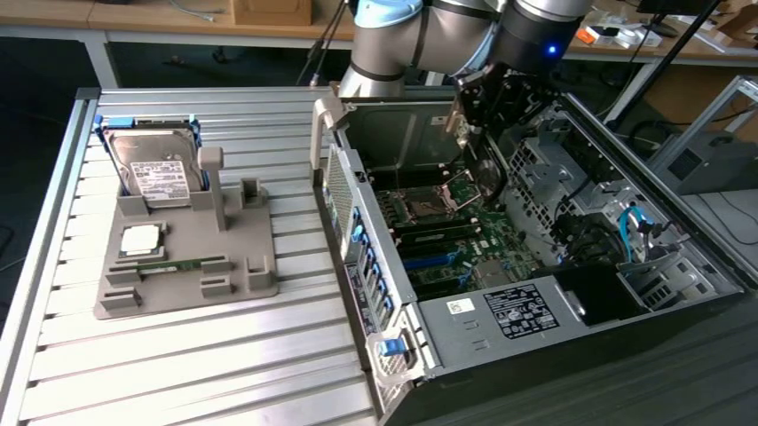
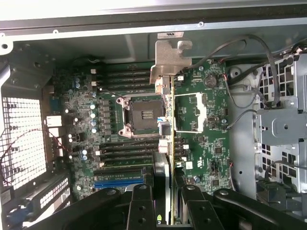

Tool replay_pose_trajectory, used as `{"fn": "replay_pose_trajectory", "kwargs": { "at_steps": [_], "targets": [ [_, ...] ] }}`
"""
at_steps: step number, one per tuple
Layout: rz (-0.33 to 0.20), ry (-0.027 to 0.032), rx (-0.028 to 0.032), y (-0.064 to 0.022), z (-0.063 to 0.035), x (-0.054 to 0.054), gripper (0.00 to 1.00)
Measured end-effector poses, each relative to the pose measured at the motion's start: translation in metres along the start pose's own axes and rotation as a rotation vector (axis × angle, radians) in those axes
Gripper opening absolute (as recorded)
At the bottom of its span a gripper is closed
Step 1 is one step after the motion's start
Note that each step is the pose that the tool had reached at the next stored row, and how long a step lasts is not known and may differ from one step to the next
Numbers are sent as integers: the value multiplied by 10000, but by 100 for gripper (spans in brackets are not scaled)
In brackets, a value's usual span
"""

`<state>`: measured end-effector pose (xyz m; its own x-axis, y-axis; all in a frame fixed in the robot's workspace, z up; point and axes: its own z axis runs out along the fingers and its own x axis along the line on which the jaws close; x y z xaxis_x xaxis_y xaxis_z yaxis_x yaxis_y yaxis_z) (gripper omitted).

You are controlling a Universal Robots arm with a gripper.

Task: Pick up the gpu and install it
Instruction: 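Pick up the gpu and move the gpu toward the slot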

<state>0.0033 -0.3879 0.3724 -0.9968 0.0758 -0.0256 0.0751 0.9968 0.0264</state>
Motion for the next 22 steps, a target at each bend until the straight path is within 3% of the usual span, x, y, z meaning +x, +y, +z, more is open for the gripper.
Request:
{"fn": "replay_pose_trajectory", "kwargs": {
  "at_steps": [22],
  "targets": [
    [0,0,1,1,39,-29,27]
  ]
}}
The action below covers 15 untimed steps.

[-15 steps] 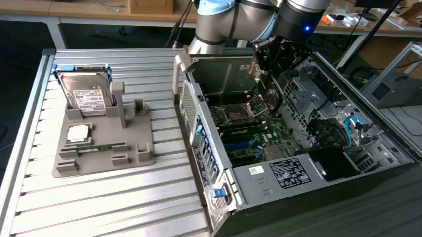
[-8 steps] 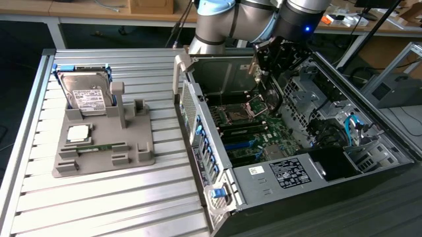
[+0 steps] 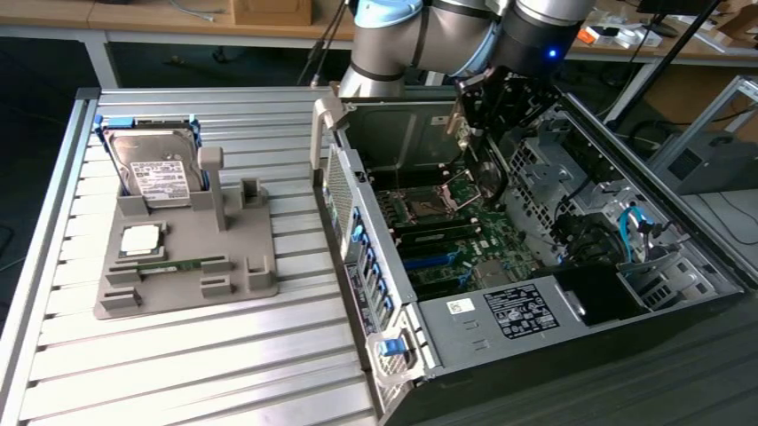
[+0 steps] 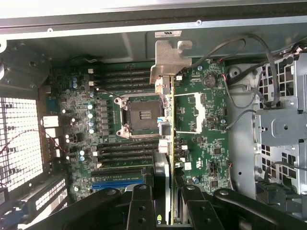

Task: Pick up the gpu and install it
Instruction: 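Pick up the gpu and move the gpu toward the slot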

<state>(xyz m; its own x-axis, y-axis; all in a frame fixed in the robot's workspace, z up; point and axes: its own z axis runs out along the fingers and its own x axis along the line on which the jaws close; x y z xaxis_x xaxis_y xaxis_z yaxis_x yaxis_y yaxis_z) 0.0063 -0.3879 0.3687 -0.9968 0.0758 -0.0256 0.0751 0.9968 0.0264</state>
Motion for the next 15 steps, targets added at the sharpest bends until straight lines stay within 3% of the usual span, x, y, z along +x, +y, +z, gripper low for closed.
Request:
{"fn": "replay_pose_trajectory", "kwargs": {
  "at_steps": [15],
  "targets": [
    [0,-1,-1,1,26,-17,27]
  ]
}}
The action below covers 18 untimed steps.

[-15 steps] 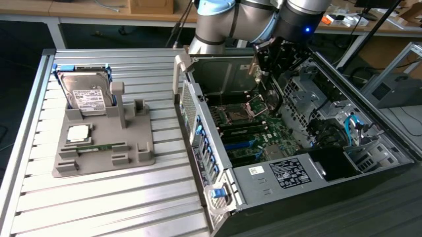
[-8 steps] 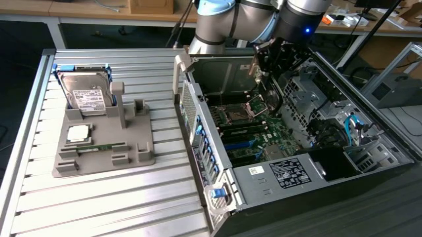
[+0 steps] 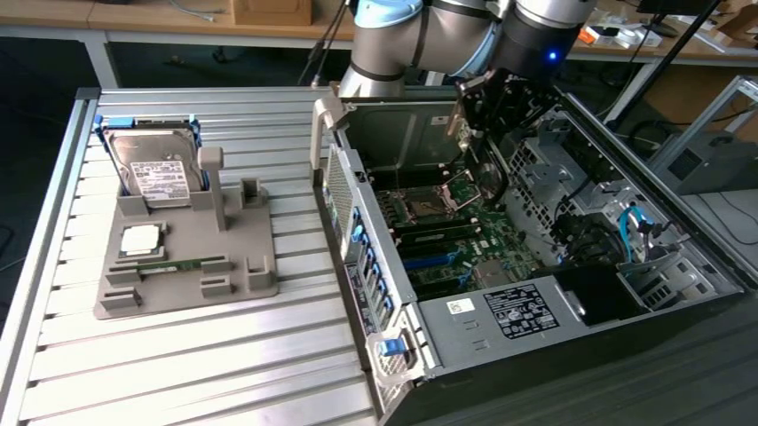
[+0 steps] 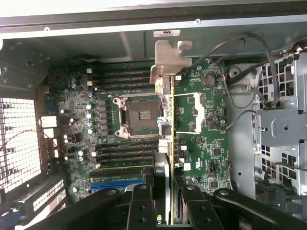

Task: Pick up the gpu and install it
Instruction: 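Pick up the gpu and move the gpu toward the slot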

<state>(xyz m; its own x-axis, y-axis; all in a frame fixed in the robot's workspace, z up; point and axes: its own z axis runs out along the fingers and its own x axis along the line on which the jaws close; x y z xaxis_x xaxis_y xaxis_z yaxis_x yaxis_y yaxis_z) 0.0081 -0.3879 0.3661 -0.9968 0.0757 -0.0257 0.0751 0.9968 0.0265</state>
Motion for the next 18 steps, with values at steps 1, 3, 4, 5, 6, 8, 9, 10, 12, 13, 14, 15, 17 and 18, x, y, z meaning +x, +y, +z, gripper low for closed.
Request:
{"fn": "replay_pose_trajectory", "kwargs": {
  "at_steps": [1,3,4,5,6,8,9,10,12,13,14,15,17,18],
  "targets": [
    [0,0,1,0,2,-1,27],
    [0,1,0,0,6,-5,27],
    [0,0,1,0,9,-9,27],
    [0,1,1,1,11,-12,27],
    [0,1,1,1,13,-16,27],
    [0,1,1,1,16,-23,27],
    [1,1,1,2,18,-28,27],
    [1,1,0,2,20,-31,27],
    [1,1,1,2,24,-41,27],
    [1,1,1,3,26,-48,27],
    [0,1,1,3,28,-54,27],
    [1,1,2,4,30,-64,27],
    [1,0,1,5,35,-78,27],
    [1,0,-1,5,38,-81,27]
  ]
}}
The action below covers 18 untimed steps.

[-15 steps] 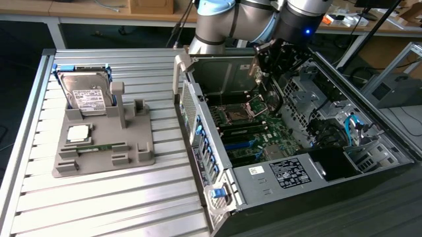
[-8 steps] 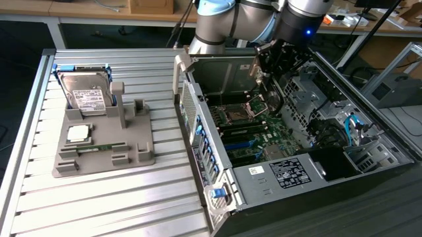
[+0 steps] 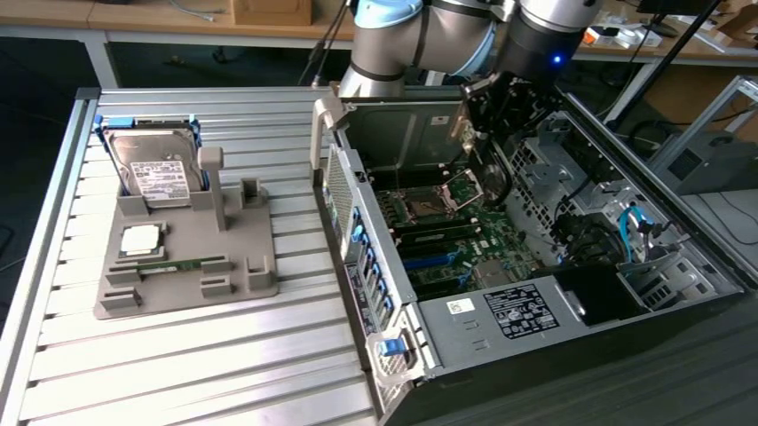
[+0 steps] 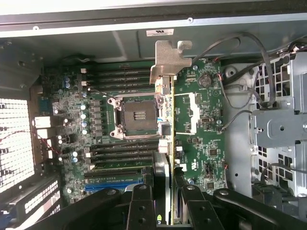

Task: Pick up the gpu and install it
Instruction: 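Pick up the gpu and move the gpu toward the slot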

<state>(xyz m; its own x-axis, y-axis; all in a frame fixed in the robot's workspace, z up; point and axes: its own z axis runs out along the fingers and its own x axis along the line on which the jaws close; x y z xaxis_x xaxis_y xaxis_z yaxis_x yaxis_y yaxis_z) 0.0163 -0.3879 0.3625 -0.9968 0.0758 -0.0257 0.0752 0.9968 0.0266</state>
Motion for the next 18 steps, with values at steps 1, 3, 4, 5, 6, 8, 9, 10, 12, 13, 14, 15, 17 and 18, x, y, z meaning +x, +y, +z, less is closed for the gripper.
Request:
{"fn": "replay_pose_trajectory", "kwargs": {
  "at_steps": [1,3,4,5,6,8,9,10,12,13,14,15,17,18],
  "targets": [
    [0,0,0,0,3,-2,27],
    [-1,1,2,0,12,-6,27],
    [-1,1,2,0,15,-8,27],
    [0,1,1,0,18,-9,27],
    [-1,1,2,0,21,-11,27],
    [0,1,2,0,27,-14,27],
    [-1,1,2,0,30,-16,27],
    [-1,1,2,0,33,-17,27],
    [-1,1,2,0,38,-21,27],
    [0,1,2,0,40,-22,27],
    [-1,1,2,1,43,-24,27],
    [-1,1,1,0,45,-25,27],
    [-1,1,2,1,50,-28,27],
    [-1,1,2,1,52,-29,27]
  ]
}}
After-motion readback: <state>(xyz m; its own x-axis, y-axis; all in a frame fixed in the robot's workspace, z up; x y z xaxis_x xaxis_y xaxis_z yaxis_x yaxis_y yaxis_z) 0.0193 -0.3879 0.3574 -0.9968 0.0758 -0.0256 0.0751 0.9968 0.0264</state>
